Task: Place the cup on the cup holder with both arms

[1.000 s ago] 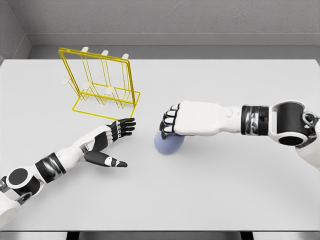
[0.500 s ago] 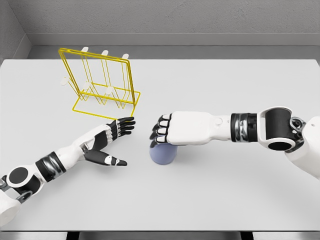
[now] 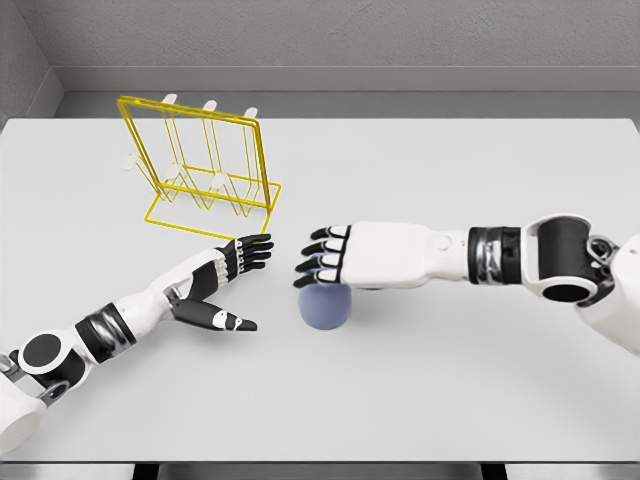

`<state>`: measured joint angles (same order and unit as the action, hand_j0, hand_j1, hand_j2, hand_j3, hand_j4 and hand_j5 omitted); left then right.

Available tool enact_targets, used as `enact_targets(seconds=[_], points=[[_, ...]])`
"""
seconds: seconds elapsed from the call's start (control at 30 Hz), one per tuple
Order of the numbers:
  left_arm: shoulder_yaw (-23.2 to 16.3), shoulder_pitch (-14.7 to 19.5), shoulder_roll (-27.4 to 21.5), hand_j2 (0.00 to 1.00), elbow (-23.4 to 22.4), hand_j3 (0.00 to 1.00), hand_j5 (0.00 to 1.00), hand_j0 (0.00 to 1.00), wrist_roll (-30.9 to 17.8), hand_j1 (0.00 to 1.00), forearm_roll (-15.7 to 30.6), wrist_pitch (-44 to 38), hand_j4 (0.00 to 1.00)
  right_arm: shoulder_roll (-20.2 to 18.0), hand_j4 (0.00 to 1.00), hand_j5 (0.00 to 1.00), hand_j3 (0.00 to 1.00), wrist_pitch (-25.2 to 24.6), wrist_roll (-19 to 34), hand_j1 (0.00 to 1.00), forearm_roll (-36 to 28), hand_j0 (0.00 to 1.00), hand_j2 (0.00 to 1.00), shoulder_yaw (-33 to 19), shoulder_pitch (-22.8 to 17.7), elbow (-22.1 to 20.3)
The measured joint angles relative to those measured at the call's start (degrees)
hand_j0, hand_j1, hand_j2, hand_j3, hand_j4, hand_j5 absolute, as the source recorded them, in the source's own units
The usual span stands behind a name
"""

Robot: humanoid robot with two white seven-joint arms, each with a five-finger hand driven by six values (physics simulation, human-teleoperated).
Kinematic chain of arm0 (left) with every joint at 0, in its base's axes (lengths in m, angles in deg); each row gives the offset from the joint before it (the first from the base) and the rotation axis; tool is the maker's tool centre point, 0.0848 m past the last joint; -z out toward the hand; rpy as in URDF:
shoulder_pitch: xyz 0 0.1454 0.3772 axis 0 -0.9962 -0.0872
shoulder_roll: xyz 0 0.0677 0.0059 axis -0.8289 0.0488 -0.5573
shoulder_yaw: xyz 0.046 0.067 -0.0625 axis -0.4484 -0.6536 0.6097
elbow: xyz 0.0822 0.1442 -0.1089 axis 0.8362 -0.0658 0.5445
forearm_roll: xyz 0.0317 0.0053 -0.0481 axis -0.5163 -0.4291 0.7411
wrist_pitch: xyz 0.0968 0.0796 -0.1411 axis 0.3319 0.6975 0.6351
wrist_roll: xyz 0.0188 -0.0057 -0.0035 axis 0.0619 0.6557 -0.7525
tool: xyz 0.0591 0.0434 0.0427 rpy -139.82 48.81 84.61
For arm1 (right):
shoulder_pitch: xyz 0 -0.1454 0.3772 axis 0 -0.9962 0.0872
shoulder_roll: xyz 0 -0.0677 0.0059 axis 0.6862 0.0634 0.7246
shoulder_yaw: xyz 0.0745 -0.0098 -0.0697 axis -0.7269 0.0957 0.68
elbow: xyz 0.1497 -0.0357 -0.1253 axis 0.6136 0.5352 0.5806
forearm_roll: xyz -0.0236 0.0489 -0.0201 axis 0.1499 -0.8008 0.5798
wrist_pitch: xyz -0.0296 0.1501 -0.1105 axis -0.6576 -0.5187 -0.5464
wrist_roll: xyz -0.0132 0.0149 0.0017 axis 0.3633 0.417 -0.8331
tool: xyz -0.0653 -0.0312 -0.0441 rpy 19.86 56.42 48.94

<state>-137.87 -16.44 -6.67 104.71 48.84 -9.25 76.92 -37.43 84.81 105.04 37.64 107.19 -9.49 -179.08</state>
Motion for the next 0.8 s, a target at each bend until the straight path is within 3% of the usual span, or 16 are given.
enact_targets(seconds=[0.27, 0.43, 0.5, 0.6, 0.7, 0.77, 0.8], points=[[-0.78, 1.67, 0.24, 1.00, -0.41, 1.00, 1.00, 1.00, 0.00, 1.00, 0.02, -0.51, 1.00, -0.75, 1.00, 1.00, 1.00, 0.01, -0.52, 1.00, -0.59, 1.00, 1.00, -2.32, -0.26, -0.08], [-1.81, 3.52, 1.35, 1.00, -1.56, 1.00, 1.00, 1.00, 0.00, 1.00, 0.02, -1.17, 1.00, -1.36, 1.00, 1.00, 1.00, 0.01, -0.66, 1.00, -1.44, 1.00, 1.00, -7.27, -1.05, 0.19], [-2.48, 4.40, 2.02, 1.00, -2.23, 1.00, 1.00, 1.00, 0.00, 1.00, 0.03, -1.46, 1.00, -2.06, 1.00, 1.00, 1.00, 0.00, -0.65, 1.00, -1.85, 1.00, 1.00, -10.66, -1.49, 2.41], [-3.30, 5.28, 3.24, 1.00, -3.03, 1.00, 1.00, 1.00, 0.00, 1.00, -0.03, -1.81, 1.00, -3.45, 1.00, 1.00, 1.00, 0.02, -0.59, 1.00, -2.47, 1.00, 1.00, -17.60, -4.39, 8.71], [-3.84, 5.80, 3.93, 1.00, -3.33, 1.00, 1.00, 1.00, 0.00, 1.00, -0.05, -1.95, 1.00, -6.59, 1.00, 1.00, 1.00, 0.04, -0.50, 1.00, -6.08, 1.00, 1.00, -23.21, -6.59, 12.36], [-4.20, 6.34, 4.28, 1.00, -3.42, 1.00, 1.00, 1.00, 0.00, 1.00, -0.11, -2.01, 1.00, -7.87, 1.00, 1.00, 1.00, 0.04, -0.48, 1.00, -8.48, 1.00, 1.00, -26.37, -10.54, 13.50], [-4.33, 6.42, 4.41, 1.00, -3.44, 1.00, 1.00, 1.00, 0.00, 1.00, -0.12, -2.04, 1.00, -8.23, 1.00, 1.00, 1.00, 0.07, -0.47, 1.00, -10.23, 1.00, 1.00, -28.06, -14.84, 13.70]])
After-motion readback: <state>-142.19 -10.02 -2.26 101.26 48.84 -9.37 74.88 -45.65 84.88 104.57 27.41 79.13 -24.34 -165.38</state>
